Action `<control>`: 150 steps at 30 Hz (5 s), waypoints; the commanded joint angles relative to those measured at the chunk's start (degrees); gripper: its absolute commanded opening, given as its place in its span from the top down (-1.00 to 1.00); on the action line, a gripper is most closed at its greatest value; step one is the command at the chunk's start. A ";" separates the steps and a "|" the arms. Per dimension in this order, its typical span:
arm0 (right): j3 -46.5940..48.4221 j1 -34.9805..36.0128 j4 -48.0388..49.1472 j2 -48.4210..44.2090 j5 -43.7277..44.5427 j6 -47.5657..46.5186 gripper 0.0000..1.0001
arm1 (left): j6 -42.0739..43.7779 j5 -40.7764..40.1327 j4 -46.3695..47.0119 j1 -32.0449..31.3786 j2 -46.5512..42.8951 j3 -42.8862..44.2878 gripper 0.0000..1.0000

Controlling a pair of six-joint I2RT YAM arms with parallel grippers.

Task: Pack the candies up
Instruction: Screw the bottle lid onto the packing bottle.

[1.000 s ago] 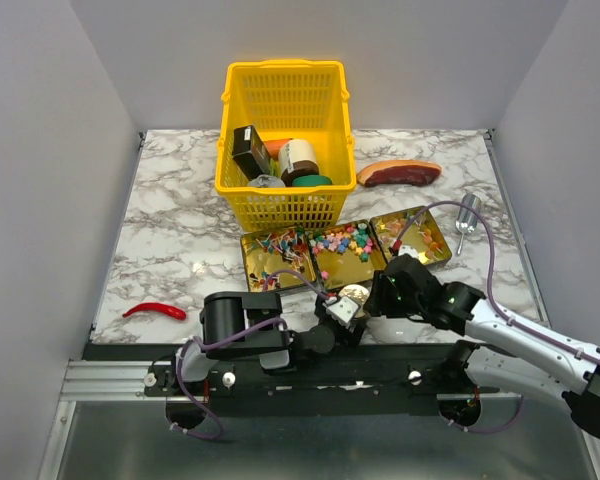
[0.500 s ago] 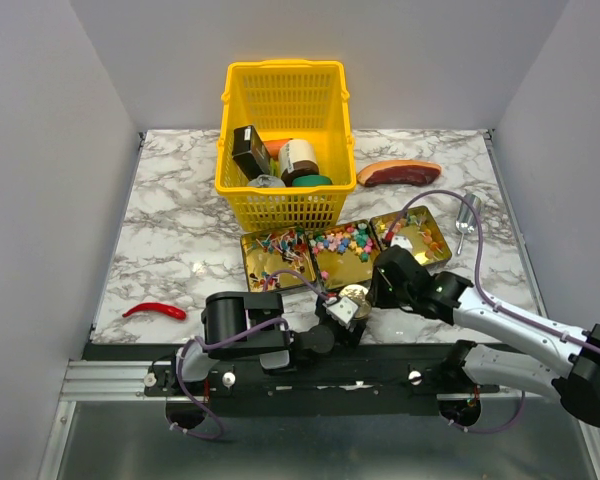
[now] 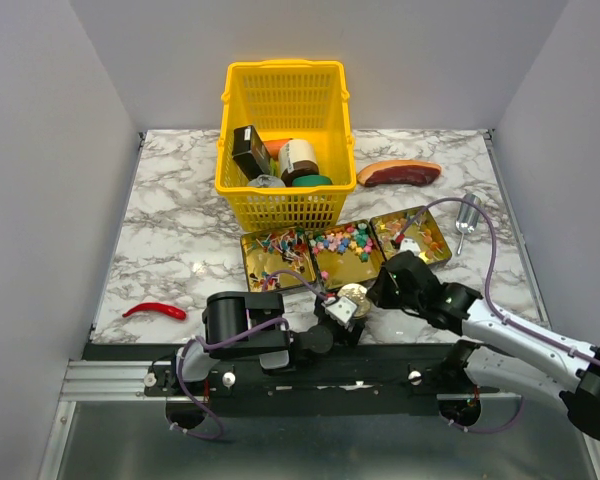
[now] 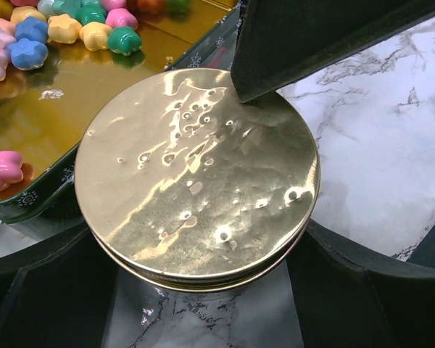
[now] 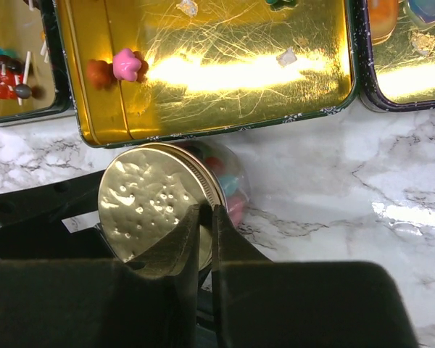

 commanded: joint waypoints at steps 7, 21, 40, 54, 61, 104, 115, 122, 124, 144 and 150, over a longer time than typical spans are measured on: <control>-6.18 0.52 -5.73 -5.89 -14.26 1.29 0.88 | -1.97 -1.31 -8.69 0.55 2.08 2.97 -0.35; 1.02 0.61 -16.80 -14.60 -1.89 3.66 0.45 | -0.13 1.58 -5.62 0.46 1.29 -0.36 -0.37; 6.48 -2.20 -3.19 4.73 0.95 -4.68 0.38 | -0.48 4.93 -4.65 -1.12 2.35 -1.86 -0.38; -1.95 -2.82 -1.07 2.28 -8.89 -3.11 0.56 | -0.39 3.79 -5.97 -1.21 3.31 -0.46 -0.37; -5.83 -2.82 -5.90 -5.53 -9.69 -1.00 0.90 | -0.65 3.08 -7.29 -1.12 3.40 0.60 -0.37; -7.58 -3.26 0.25 -3.52 -6.52 -0.21 0.73 | -2.06 7.04 -7.20 -1.39 4.28 0.25 -0.40; -9.52 -3.26 -8.98 -11.52 -13.82 2.34 0.99 | -3.73 6.60 -10.80 -0.24 4.46 1.92 -0.41; -8.38 -3.26 -13.46 -19.95 -17.96 2.70 0.97 | -3.29 6.77 -11.42 0.20 4.63 2.18 -0.40; -6.02 -3.17 -15.48 -22.32 -15.51 3.13 0.75 | -2.77 6.77 -11.16 0.28 4.72 2.01 -0.40; 2.34 -3.26 -1.44 -2.30 1.38 -0.82 0.00 | -1.98 9.49 -10.98 0.28 4.54 0.60 -0.40; 1.55 -3.35 1.82 -0.37 2.79 -2.84 0.04 | -1.80 9.76 -11.07 0.20 4.81 0.60 -0.41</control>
